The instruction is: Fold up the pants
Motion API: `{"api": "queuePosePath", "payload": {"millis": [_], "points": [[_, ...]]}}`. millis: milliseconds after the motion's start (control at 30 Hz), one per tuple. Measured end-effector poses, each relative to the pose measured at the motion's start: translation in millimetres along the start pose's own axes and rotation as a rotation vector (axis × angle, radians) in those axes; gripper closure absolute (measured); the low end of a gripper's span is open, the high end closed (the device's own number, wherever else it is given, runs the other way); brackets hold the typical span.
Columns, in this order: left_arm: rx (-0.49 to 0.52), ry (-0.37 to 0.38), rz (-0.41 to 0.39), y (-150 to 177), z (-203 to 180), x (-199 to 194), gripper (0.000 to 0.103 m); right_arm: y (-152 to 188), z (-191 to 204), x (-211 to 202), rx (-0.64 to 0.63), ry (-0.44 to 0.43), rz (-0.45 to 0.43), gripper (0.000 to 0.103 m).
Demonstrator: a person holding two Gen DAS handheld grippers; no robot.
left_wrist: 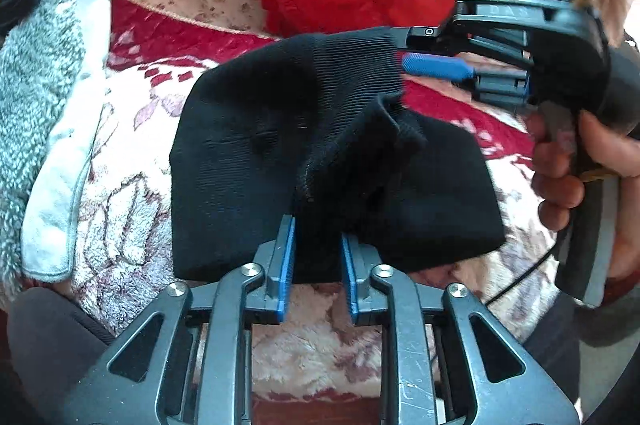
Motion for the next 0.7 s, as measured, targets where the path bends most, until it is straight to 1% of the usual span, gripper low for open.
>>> {"api": "queuePosePath", "payload": {"millis": [33, 67, 100, 167, 233, 300, 367, 400, 467, 533, 600, 633, 667, 700], "points": [[0.002, 0.022, 0.009, 1.3, 1.0, -5.3, 0.076, 1.6, -4.0, -6.0, 0.025, -0.003, -0.012, 0.064], [0.005, 0.041, 0.016, 4.7, 1.1, -10.8, 0.072, 3.7, -7.1, -13.7, 0.045, -0.01, -0.024, 0.062], [0.012, 0.045, 0.017, 5.1, 1.1, -13.9, 0.071, 4.7, -7.2, -19.0, 0.063, -0.032, -0.037, 0.062], [0.022, 0.029, 0.008, 3.0, 4.3, -19.2, 0.071, 9.3, 0.9, -25.6, 0.072, -0.081, -0.045, 0.06], [0.012, 0.025, -0.007, 3.8, 14.2, -24.1, 0.071, 14.3, 15.2, -24.5, 0.047, -0.109, -0.029, 0.058], [-0.008, 0.027, -0.016, 1.9, 25.8, -34.4, 0.071, 23.9, 23.9, -21.9, 0.006, -0.084, 0.007, 0.057], [-0.029, 0.018, -0.03, -5.7, 39.6, -34.0, 0.066, 34.3, 22.7, -17.1, -0.005, -0.04, 0.043, 0.057], [-0.039, 0.009, -0.034, -6.7, 44.1, -33.8, 0.065, 40.1, 21.2, -13.6, 0.001, -0.03, 0.058, 0.056], [-0.07, -0.016, -0.026, -6.6, 52.9, -31.0, 0.065, 51.0, 17.1, -5.1, 0.033, -0.052, 0.08, 0.056], [-0.092, -0.02, -0.011, -6.9, 59.4, -22.9, 0.065, 60.5, 15.6, 10.4, 0.069, -0.071, 0.121, 0.056], [-0.1, -0.029, 0.001, -4.9, 63.5, -16.7, 0.065, 62.2, 17.2, 20.0, 0.063, -0.073, 0.122, 0.056], [-0.106, -0.036, 0.006, -3.7, 66.1, -12.9, 0.065, 61.3, 19.1, 24.2, 0.053, -0.066, 0.116, 0.057], [-0.111, -0.04, 0.004, -3.3, 68.0, -11.9, 0.065, 60.7, 20.2, 24.7, 0.049, -0.063, 0.107, 0.068], [-0.111, -0.044, 0.001, -2.4, 68.2, -12.6, 0.065, 58.5, 23.5, 27.8, 0.04, -0.071, 0.097, 0.076]]}}
Point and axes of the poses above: each gripper's, at about its wrist camera, not at the fingertips, and x roughly the way its jaws point, z to its left, y to its underside, the point moved 6 cm from there along x, roughly the way its jaws point, and after that the axes turned 12 degrees about -x, right-handed, at the moved point
